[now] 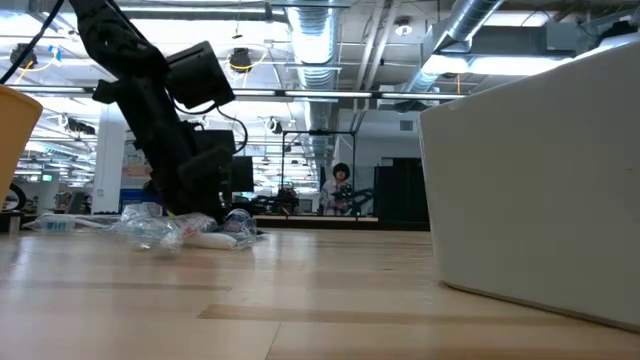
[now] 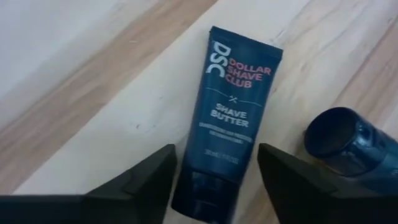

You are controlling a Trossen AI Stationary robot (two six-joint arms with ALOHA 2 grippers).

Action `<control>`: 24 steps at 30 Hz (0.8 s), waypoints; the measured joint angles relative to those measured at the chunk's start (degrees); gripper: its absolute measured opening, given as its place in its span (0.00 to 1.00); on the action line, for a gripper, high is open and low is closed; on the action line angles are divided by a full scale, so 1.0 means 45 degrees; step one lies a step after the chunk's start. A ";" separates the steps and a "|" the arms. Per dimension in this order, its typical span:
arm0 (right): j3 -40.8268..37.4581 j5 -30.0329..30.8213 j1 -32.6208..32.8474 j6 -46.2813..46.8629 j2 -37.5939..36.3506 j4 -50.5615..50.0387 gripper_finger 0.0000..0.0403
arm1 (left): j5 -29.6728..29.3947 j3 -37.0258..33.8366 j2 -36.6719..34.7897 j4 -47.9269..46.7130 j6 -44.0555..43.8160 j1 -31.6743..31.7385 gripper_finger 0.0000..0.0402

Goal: Pick & Place Travel size toiletries
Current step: Put the blue shave cream into the transparent bin

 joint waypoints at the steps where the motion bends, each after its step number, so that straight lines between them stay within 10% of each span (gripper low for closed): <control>1: 0.0000 0.0000 0.0000 -0.0005 0.0000 0.0000 0.68 | -0.0015 -0.0003 0.0000 -0.0023 0.0016 0.0005 0.53; 10: 0.0000 0.0002 -0.0018 -0.0010 0.0000 0.0009 0.68 | -0.0066 -0.0015 -0.0029 -0.0027 0.0068 0.0015 0.30; 24: 0.2611 0.3614 -0.1127 -0.1519 -0.0002 -0.1185 0.68 | 0.1574 -0.0053 -0.3750 -0.0137 0.0332 -0.0013 0.31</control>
